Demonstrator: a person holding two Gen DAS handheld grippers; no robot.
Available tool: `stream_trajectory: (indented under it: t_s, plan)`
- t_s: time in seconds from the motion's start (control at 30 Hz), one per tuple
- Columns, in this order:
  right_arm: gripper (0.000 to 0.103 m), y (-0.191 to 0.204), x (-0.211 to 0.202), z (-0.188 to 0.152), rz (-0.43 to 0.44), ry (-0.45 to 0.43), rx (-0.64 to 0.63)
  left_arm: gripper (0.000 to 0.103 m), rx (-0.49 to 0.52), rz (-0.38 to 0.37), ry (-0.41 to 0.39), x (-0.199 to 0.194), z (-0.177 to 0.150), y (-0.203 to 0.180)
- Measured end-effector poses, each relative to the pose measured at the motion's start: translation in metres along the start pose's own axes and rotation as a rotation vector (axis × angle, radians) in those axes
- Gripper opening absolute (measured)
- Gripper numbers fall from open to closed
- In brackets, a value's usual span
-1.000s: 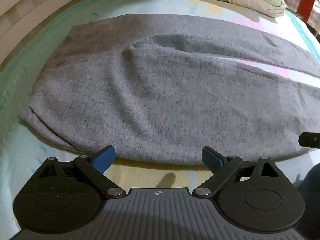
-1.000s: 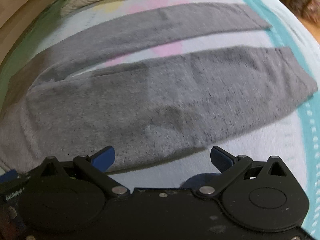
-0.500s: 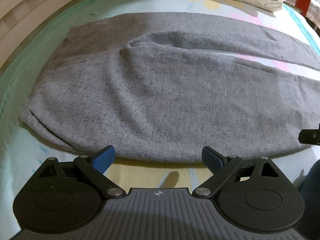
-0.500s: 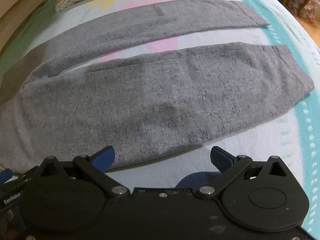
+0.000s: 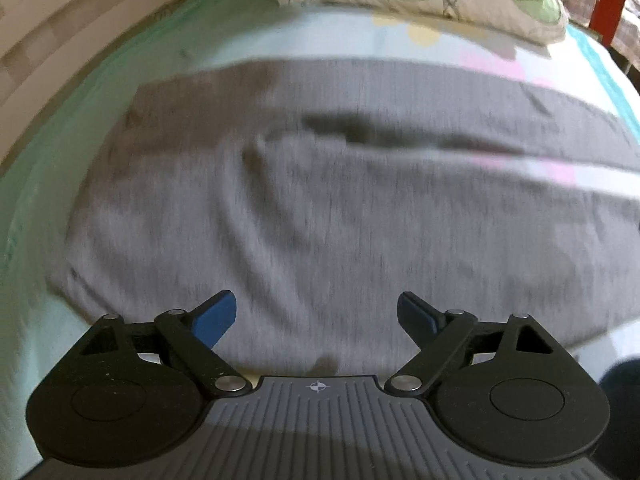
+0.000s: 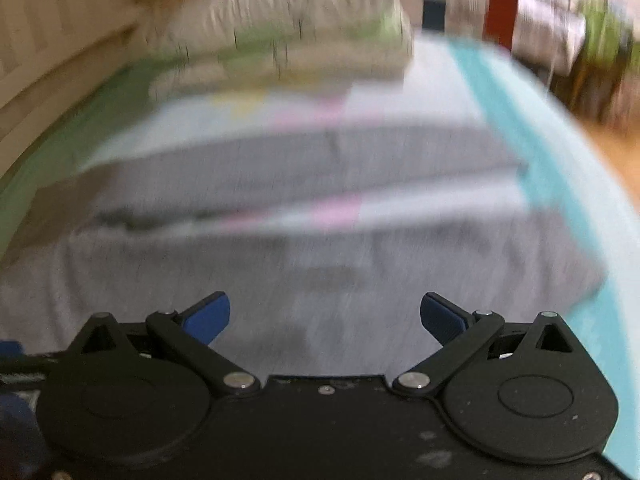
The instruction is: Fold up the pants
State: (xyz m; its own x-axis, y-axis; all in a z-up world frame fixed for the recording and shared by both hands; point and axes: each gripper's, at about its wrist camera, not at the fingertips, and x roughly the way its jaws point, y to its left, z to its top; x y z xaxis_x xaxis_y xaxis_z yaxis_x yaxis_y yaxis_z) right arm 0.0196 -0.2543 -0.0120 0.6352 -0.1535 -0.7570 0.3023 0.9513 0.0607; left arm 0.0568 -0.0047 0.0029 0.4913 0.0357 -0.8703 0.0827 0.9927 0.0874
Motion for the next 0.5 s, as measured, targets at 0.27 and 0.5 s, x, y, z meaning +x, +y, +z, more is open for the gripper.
stream_trajectory:
  t_s: [0.27,0.5]
  plan:
    - [0.103,-0.022,0.063,0.076,-0.028,0.001,-0.13,0.087,0.051,0.034,-0.063,0.027,0.067,-0.006]
    - [0.068,-0.047,0.156,0.142,0.106,0.093,-0.189,0.08,0.025,0.014,-0.031,0.068,0.121,0.001]
